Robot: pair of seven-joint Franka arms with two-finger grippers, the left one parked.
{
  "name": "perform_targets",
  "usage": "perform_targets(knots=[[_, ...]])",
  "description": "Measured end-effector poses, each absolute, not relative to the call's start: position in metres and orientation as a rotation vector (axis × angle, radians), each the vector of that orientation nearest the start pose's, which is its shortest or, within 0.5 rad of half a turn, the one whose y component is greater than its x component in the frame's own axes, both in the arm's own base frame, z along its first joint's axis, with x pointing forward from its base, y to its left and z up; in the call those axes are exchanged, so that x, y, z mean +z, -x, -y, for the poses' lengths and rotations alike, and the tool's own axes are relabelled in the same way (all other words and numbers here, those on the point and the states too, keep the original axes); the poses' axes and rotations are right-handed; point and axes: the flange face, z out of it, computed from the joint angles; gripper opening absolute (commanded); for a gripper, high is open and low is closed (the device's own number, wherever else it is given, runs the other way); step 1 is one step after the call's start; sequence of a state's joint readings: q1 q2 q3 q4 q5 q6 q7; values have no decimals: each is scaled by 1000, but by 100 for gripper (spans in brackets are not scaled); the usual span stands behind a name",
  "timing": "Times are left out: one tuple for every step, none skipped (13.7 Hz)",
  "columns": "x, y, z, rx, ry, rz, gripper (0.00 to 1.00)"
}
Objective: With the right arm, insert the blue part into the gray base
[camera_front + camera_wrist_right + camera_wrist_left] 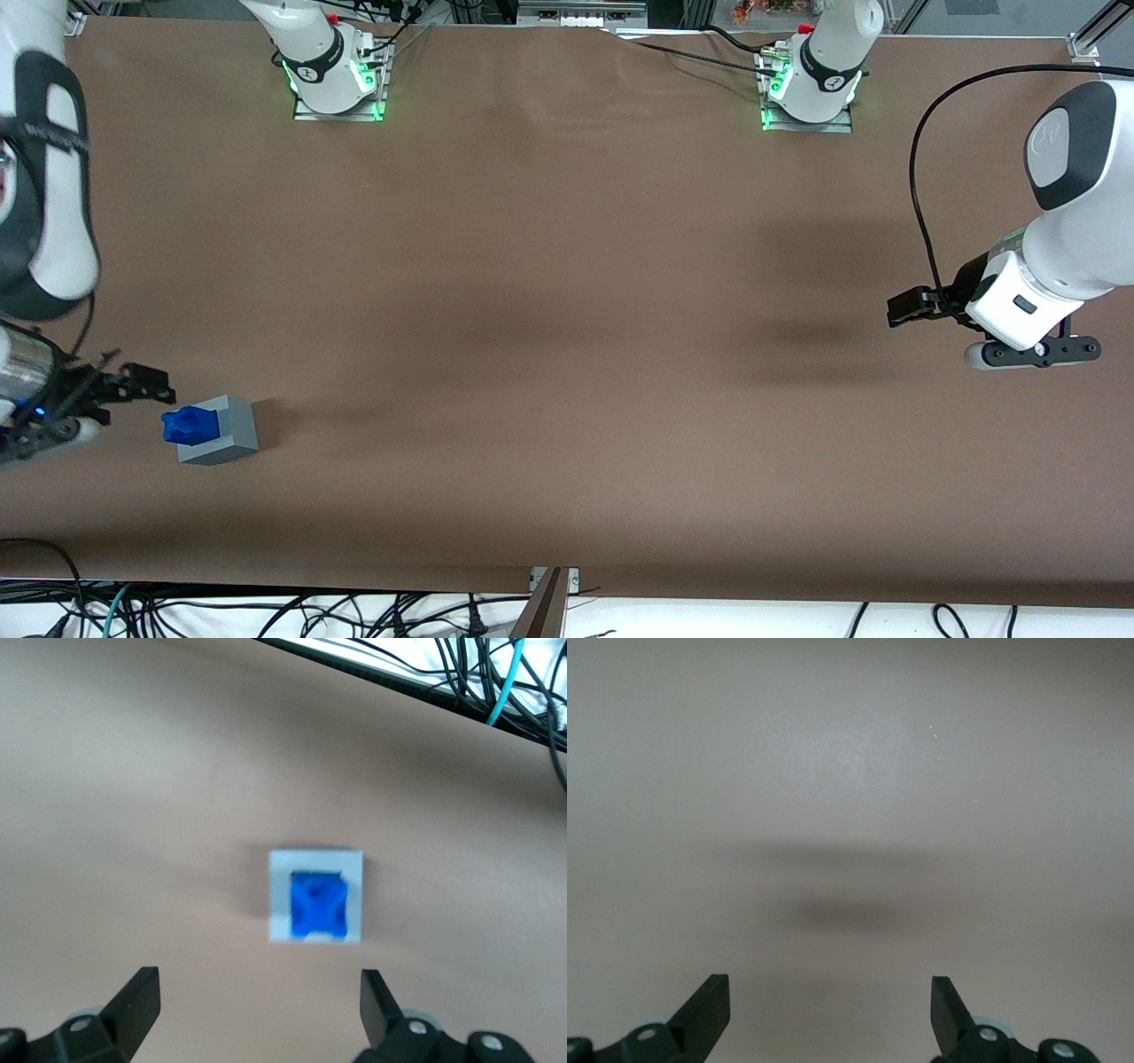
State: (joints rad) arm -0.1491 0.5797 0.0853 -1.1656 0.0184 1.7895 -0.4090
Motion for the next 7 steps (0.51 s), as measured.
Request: perform_targets(knots=[[493, -712, 53, -66, 3047, 492, 100], [514, -700, 45, -31, 3046, 486, 100], [528, -688, 38, 16, 3043, 481, 100], [535, -680, 34, 62, 3038, 481, 100], [537, -675, 32, 94, 3033, 482, 100], [537, -673, 32, 115, 3030, 482, 100], [536, -672, 31, 129, 3031, 486, 100]])
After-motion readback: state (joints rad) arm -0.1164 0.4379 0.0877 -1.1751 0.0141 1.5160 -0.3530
